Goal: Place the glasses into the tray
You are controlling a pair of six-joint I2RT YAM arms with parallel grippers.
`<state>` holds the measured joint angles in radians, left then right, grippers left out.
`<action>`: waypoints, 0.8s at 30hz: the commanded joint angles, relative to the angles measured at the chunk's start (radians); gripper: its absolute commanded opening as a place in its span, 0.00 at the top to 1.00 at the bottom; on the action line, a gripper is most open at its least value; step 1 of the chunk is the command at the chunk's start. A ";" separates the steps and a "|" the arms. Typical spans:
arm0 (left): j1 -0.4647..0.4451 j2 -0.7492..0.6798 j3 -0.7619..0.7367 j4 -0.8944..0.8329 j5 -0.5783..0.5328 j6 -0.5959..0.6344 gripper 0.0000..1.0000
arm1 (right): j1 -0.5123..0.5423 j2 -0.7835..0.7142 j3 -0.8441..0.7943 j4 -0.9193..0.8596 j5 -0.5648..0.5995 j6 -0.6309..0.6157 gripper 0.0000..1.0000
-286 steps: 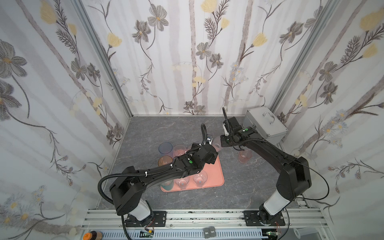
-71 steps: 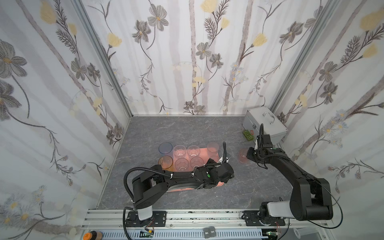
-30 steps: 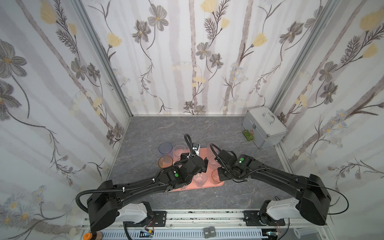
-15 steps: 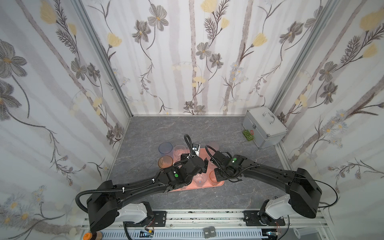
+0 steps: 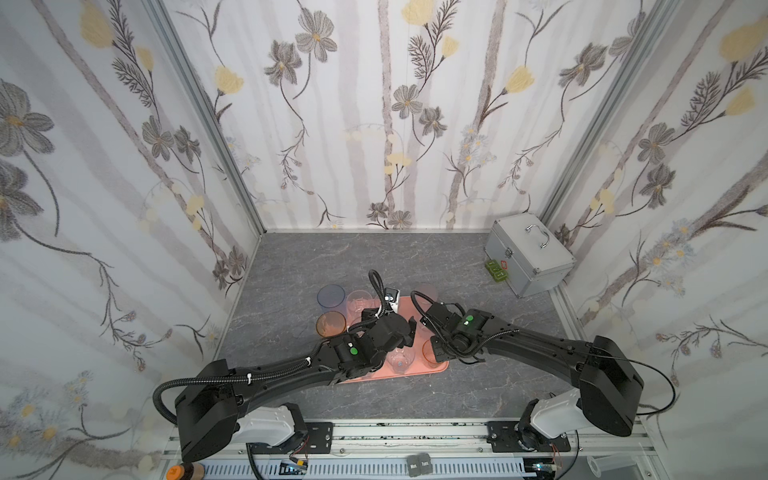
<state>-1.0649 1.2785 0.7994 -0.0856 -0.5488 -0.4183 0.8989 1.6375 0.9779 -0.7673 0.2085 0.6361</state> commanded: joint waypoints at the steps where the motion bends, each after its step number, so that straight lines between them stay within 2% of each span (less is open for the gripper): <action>1: 0.002 -0.001 -0.005 0.009 -0.016 -0.008 0.00 | 0.000 0.016 0.002 -0.028 0.043 -0.010 0.95; 3: 0.001 -0.003 -0.005 0.009 -0.015 -0.009 0.00 | 0.000 0.015 0.007 -0.027 0.033 -0.009 0.87; 5: 0.002 -0.010 -0.009 0.009 -0.017 -0.011 0.00 | 0.000 0.006 0.014 -0.032 0.031 -0.010 0.74; 8: 0.002 -0.043 -0.012 0.006 -0.035 0.019 0.00 | -0.009 -0.013 0.045 -0.060 0.033 -0.026 0.63; 11: 0.021 -0.127 -0.024 -0.014 -0.061 0.074 0.00 | -0.041 -0.077 0.102 -0.114 0.043 -0.054 0.55; 15: 0.093 -0.258 -0.033 -0.077 -0.053 0.113 0.00 | -0.122 -0.174 0.164 -0.085 0.041 -0.078 0.53; 18: 0.229 -0.382 -0.057 -0.126 -0.084 0.111 0.00 | -0.168 -0.288 0.162 0.046 0.168 -0.078 0.53; 19: 0.296 -0.426 -0.064 -0.138 -0.080 0.096 0.00 | -0.175 -0.339 0.136 0.121 0.260 -0.084 0.52; 20: 0.361 -0.466 -0.071 -0.144 -0.074 0.083 0.00 | -0.188 -0.395 0.088 0.207 0.353 -0.097 0.47; 22: 0.483 -0.516 -0.091 -0.143 -0.094 0.045 0.00 | -0.241 -0.480 -0.015 0.376 0.447 -0.138 0.28; 24: 0.611 -0.520 -0.104 -0.143 -0.080 0.027 0.00 | -0.300 -0.535 -0.131 0.557 0.483 -0.192 0.02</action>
<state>-0.5503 0.7677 0.7105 -0.1993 -0.6094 -0.3466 0.6403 1.1378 0.9337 -0.5022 0.5243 0.5175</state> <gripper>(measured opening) 0.997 0.897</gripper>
